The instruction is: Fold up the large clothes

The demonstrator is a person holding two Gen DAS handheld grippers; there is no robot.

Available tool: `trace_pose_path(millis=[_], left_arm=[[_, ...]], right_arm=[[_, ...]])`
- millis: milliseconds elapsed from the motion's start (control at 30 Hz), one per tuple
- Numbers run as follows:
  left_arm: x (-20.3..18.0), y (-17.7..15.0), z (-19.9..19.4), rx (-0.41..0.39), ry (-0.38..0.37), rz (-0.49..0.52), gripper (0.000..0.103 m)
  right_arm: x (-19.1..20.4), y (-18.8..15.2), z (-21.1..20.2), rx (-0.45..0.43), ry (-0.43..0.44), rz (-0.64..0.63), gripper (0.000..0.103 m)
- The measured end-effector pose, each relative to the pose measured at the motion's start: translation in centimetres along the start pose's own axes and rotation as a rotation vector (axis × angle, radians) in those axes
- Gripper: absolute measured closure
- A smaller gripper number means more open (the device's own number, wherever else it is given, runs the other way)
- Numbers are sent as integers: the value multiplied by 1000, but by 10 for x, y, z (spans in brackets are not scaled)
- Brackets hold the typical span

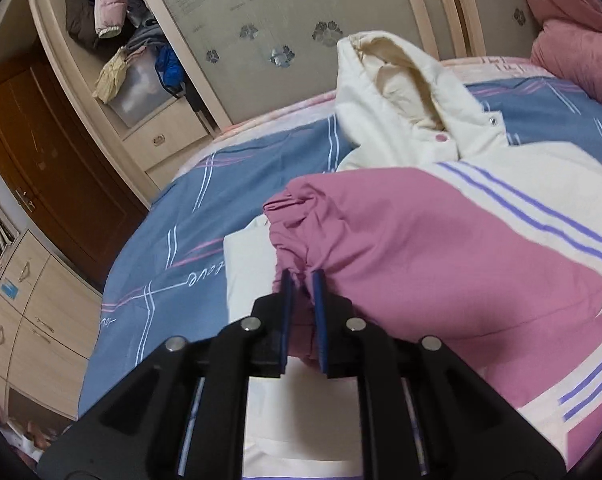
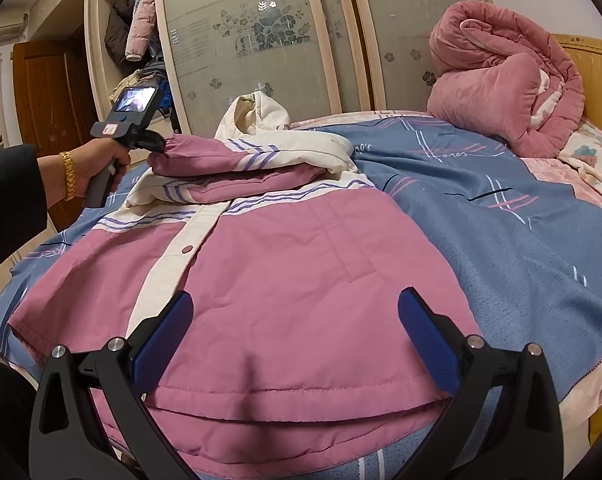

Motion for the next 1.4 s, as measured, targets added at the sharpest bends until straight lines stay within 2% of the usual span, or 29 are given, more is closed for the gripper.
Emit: trace_pose_path(millis=[100, 167, 200, 333, 400, 467, 500, 567, 667, 800, 967, 1067, 1167, 1233, 1300, 1400], left_arm=[[9, -7, 4, 8, -1, -3, 91], [15, -14, 8, 23, 32, -4, 93], [18, -19, 12, 42, 42, -9, 91], [29, -43, 26, 90, 0, -57, 86], [37, -52, 19, 59, -26, -93, 71], [46, -58, 2, 18, -81, -151, 17], [55, -65, -19, -39, -111, -194, 11], [61, -79, -51, -99, -140, -216, 9], [67, -118, -115, -183, -196, -208, 2], [67, -198, -208, -274, -287, -243, 2], [53, -272, -273, -370, -274, -246, 2], [49, -300, -282, -387, -215, -269, 2], [44, -319, -271, -346, -254, -312, 2], [37, -326, -262, -314, -276, -280, 2], [31, -327, -256, -303, -268, -242, 2], [28, -327, -255, -303, -295, -243, 2]], right_arm=[[2, -1, 2, 8, 4, -5, 1], [4, -1, 3, 10, 5, -12, 1], [5, -1, 3, 11, 5, -16, 1], [4, -1, 5, 14, 3, -10, 1], [3, -1, 5, 12, 2, -2, 1], [3, -1, 5, 10, 1, 2, 1], [3, -1, 5, 9, -1, 1, 1], [3, -1, 5, 8, -2, -2, 1], [2, 0, 2, -9, -7, -3, 1], [-1, 1, -7, -44, -8, -8, 1], [-1, 0, -22, -92, -19, -34, 1], [4, -2, -27, -114, -30, -66, 1], [9, -5, -24, -103, -45, -98, 1], [13, -7, -21, -91, -56, -116, 1], [18, -7, -20, -90, -59, -129, 1], [22, -8, -17, -88, -64, -141, 1]])
Point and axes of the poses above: each gripper's, at about its wrist camera, not at the fingertips, and z roughly the way its jaws point, x to its left, y to its top, the point moved 4 cm from there along z, roughly the way its jaws point
